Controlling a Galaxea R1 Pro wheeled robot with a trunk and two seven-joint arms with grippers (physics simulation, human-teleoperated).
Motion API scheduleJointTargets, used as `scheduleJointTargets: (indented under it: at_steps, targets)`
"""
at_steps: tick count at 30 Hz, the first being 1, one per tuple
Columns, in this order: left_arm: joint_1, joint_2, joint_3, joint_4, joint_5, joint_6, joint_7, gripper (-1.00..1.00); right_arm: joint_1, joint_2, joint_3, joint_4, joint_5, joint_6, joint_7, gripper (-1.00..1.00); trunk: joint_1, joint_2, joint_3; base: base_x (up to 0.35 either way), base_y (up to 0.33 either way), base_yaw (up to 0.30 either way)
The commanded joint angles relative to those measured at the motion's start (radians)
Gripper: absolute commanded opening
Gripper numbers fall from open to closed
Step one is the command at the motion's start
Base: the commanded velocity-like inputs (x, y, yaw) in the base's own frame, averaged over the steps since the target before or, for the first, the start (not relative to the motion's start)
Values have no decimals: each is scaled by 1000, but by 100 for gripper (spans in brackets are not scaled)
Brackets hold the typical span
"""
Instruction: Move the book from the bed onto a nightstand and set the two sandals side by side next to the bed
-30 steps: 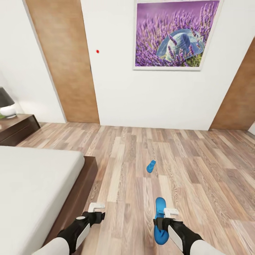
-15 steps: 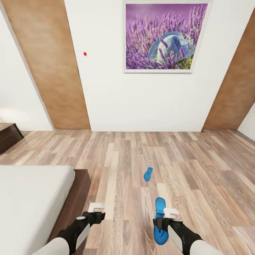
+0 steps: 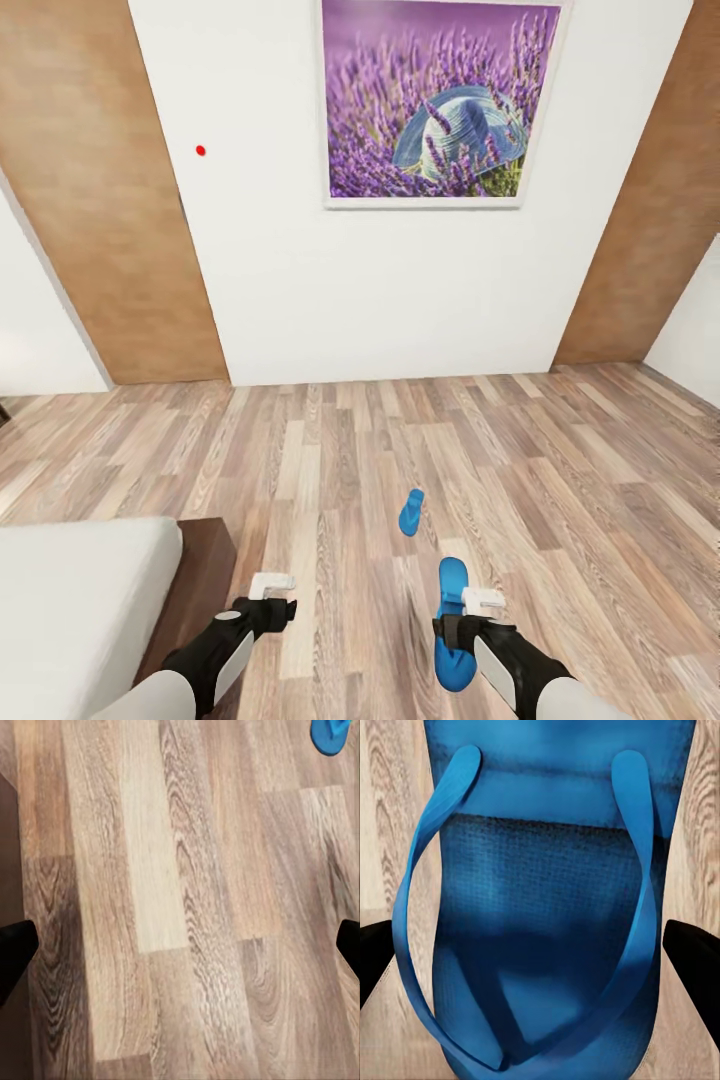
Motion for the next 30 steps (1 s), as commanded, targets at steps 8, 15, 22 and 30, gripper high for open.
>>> scheduleJointTargets:
  at_steps: [8,15,22,30]
  targets:
    - [0,1,-7,-2,4,6,0,100,-1,-1,8,-2,-9,5,-5,-100,1,0,-1,350,114,-253]
    - [0,1,-7,-2,4,6,0,100,-1,0,8,-2,-9,5,-6,-100,1,0,-1,350,29,-250]
    - [0,1,-7,-2,4,6,0,100,-1,-2,8,-2,-6,4,-6,-100,1,0,-1,350,3,-70]
    - [0,1,-7,-3,4,6,0,100,-1,-1,8,-2,-6,4,-6,-100,1,0,-1,350,0,-5]
